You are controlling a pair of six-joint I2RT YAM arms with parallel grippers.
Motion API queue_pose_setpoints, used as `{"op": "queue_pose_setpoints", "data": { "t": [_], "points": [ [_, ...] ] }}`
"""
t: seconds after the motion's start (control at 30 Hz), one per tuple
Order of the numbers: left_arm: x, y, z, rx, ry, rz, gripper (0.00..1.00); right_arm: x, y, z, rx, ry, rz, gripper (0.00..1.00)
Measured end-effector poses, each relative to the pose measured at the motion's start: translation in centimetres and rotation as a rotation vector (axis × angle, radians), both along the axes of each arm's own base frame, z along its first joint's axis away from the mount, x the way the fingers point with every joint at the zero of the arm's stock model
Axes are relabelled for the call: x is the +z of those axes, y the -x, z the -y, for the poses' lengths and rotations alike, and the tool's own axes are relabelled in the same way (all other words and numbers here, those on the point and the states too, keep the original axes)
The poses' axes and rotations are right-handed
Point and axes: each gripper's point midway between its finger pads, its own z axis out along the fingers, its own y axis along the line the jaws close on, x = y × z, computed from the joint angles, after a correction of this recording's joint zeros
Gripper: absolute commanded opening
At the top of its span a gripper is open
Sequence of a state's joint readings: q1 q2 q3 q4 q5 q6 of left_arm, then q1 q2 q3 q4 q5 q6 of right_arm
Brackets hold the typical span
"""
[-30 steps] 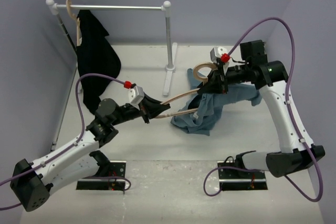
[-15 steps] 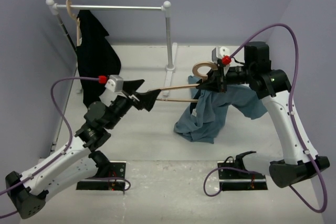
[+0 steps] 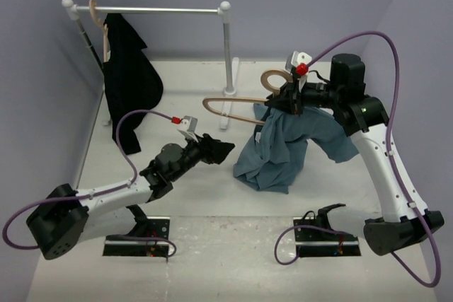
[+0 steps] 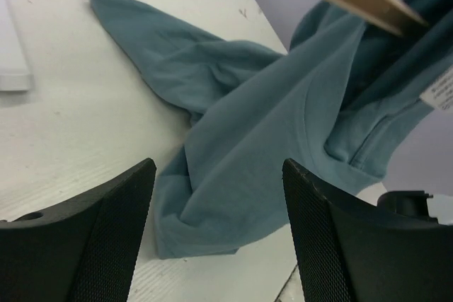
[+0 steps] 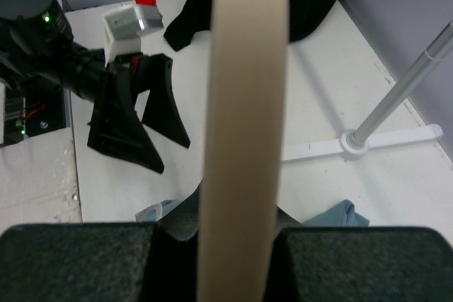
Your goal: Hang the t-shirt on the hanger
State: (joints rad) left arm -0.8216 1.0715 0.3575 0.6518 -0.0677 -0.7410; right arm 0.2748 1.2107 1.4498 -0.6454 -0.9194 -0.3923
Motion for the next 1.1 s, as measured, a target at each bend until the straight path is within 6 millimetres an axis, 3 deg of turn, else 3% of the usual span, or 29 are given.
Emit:
{"op": "queue_pose_setpoints", "data": {
  "t": [0.1, 0.23, 0.37, 0.4, 0.53, 0.6, 0.63, 0.73, 0.83, 0.93, 1.1],
  "points": [
    [-0.7, 0.7, 2.3, -0.074, -0.01, -0.017, 0.73, 0.3, -0.4, 0.1, -0.023, -0.008, 0.003, 0.0],
    [1.9, 0.5, 5.2, -0.14, 0.042, 0.034, 0.72, 0.4, -0.6, 0.1, -0.041, -0.011, -0.005, 0.0],
    [3.6, 0.2, 6.5, -0.161, 0.083, 0.072, 0.54, 0.3, -0.6, 0.0, -0.043, -0.015, -0.019, 0.0],
    [3.6, 0.0, 6.8, -0.162, 0.081, 0.072, 0.46, 0.3, -0.5, -0.1, -0.042, -0.015, -0.02, 0.0],
    [2.2, -0.8, 7.7, -0.161, 0.052, 0.055, 0.34, 0.3, -0.4, -0.2, -0.04, -0.019, -0.03, 0.0],
    [1.0, -1.2, 8.3, -0.163, 0.032, 0.038, 0.06, 0.4, -0.3, -0.2, -0.04, -0.021, -0.034, 0.0],
    [0.4, -1.3, 8.5, -0.166, 0.022, 0.029, 0.0, 0.4, -0.3, -0.2, -0.04, -0.022, -0.036, 0.0],
    [-0.7, -1.4, 8.6, -0.165, 0.002, 0.008, 0.0, 0.3, -0.3, -0.3, -0.042, -0.024, -0.043, 0.0],
    [-0.9, -1.9, 8.0, -0.118, -0.017, -0.005, 0.0, 0.2, -0.5, -0.1, -0.06, -0.018, -0.045, 0.0],
    [-0.3, -3.0, 5.7, 0.001, -0.048, -0.027, 0.0, -0.6, -0.9, 0.3, -0.097, -0.001, -0.051, 0.0],
    [1.7, -6.5, -1.8, 0.252, -0.067, -0.061, 0.0, -2.4, -1.0, 0.9, -0.141, 0.026, -0.085, 0.0]
  ]
}}
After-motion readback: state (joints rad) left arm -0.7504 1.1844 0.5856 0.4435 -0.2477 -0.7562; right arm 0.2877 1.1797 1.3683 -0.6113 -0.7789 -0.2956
